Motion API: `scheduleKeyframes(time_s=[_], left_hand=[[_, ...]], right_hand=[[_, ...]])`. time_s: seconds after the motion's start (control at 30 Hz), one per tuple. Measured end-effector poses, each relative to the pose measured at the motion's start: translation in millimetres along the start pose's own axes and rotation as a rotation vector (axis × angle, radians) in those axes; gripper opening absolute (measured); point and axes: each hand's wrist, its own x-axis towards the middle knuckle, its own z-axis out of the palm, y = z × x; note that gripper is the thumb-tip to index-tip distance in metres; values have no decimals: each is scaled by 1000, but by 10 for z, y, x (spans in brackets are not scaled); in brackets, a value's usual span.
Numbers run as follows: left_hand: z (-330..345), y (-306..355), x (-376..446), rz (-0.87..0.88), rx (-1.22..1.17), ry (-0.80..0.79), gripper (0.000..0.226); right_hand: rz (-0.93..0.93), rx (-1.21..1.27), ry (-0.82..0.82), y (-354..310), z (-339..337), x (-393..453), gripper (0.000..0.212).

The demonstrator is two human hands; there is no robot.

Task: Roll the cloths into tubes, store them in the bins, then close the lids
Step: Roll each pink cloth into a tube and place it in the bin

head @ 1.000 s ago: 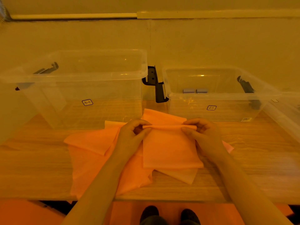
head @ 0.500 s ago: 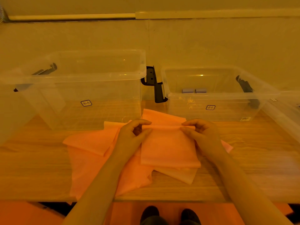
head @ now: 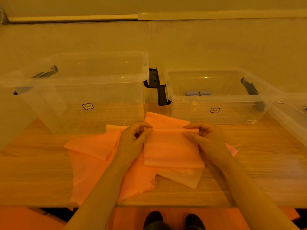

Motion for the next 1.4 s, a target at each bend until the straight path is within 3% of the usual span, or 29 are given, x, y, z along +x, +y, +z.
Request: scheduleKeyframes(time_s=[0.23,0.53,0.73,0.9,1.1,1.4], left_hand=[[-2,-19,-7,-45,-47,-24,26],[-4,-9,0,-43,26,-9,20],[-1,17,-8,-42,-38,8,15],[-6,3,-8,-20,-17,-3,15],[-9,-22,-12,-28,-16,3,28],[-21,-61,15,-17,26,56,10]], right_hand=[[-78,-101,54,13,-19,27,11],[-11,12,11,-31,-5,10,21],[-116,-187,73,-54,-11,4,18],[-120,-179,61,-34,-23,9,17],[-135,-155,86,-25,-17,13,15],[-107,-108,136,-33,2,27,21]])
